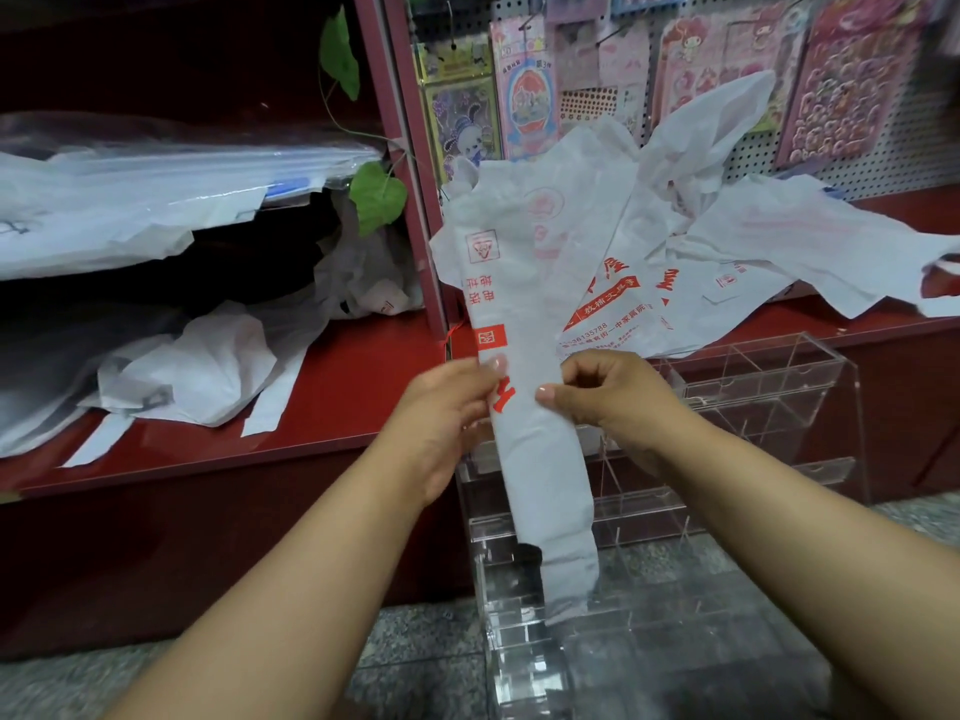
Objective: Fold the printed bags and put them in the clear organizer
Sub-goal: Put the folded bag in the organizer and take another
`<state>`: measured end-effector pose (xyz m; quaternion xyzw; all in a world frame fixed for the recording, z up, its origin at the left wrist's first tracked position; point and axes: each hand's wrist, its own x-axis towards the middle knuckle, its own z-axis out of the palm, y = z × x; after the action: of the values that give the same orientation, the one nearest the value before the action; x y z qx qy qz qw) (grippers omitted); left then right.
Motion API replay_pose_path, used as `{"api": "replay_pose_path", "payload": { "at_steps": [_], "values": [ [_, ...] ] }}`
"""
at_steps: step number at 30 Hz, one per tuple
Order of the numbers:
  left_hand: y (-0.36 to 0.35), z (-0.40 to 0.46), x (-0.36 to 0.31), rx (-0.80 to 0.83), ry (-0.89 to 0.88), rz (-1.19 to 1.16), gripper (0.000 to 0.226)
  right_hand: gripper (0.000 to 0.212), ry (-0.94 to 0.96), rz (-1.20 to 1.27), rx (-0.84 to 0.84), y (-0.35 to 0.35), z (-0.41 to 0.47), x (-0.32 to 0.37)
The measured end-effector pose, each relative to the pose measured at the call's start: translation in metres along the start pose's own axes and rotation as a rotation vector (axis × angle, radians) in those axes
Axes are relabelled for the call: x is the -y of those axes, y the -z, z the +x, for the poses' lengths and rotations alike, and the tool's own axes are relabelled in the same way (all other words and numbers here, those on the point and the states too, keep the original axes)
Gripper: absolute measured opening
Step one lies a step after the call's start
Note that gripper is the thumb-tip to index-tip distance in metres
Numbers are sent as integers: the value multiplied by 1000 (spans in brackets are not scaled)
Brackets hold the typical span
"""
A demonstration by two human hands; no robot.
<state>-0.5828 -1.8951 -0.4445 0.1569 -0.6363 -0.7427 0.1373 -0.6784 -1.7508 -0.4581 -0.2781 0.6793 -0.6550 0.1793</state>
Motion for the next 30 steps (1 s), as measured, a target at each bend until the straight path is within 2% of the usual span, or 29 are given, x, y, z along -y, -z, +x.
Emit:
{"api": "replay_pose_path", "payload": {
  "at_steps": [1, 5, 11, 17, 20, 22, 23, 26, 30],
  "values": [
    [-2, -1, 4, -26, -1, 34, 10, 15, 11, 2, -12, 1, 0, 2],
    [-5, 2, 9, -104, -88, 99, 14, 2, -4, 24, -25, 2, 0, 1],
    [-12, -3, 4, -86, -93, 65, 15, 13, 23, -22, -84, 2, 0, 3],
    [-14, -7, -7, -189, -264, 87, 17, 23, 131, -85, -136, 0, -4, 14],
    [-12, -7, -8, -287, -413, 297, 16, 24, 174, -85, -146, -2, -7, 19],
    [-10, -8, -11, -263, -504, 525, 12, 26, 187, -74, -163, -2, -9, 21],
    [-8, -7, -9, -219, -543, 585, 17, 27, 197, -69, -174, -2, -10, 22],
    [-7, -9, -7, -77, -540, 464, 37, 21, 215, -31, -211, -3, -11, 25],
    [-10, -8, -7, -105, -380, 268, 41, 7, 185, -16, -146, 0, -13, 23]
  ]
}}
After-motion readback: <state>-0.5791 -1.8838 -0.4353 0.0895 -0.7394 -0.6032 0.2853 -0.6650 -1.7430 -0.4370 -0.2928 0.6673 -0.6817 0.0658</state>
